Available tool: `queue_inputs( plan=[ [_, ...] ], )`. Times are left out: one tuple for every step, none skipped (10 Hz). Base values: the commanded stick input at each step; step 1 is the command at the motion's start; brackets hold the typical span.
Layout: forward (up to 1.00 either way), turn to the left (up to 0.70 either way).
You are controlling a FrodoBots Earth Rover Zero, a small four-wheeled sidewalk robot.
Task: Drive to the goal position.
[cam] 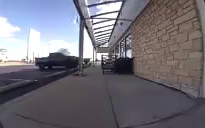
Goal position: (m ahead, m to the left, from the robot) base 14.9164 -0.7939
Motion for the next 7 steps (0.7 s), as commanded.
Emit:
queue_inputs(
  plan=[
    [0.85,0.00],
    [0.85,0.00],
    [0.85,0.00],
    [0.85,0.00],
    [0.85,0.00],
    [0.85,0.00],
    [0.85,0.22]
  ],
)
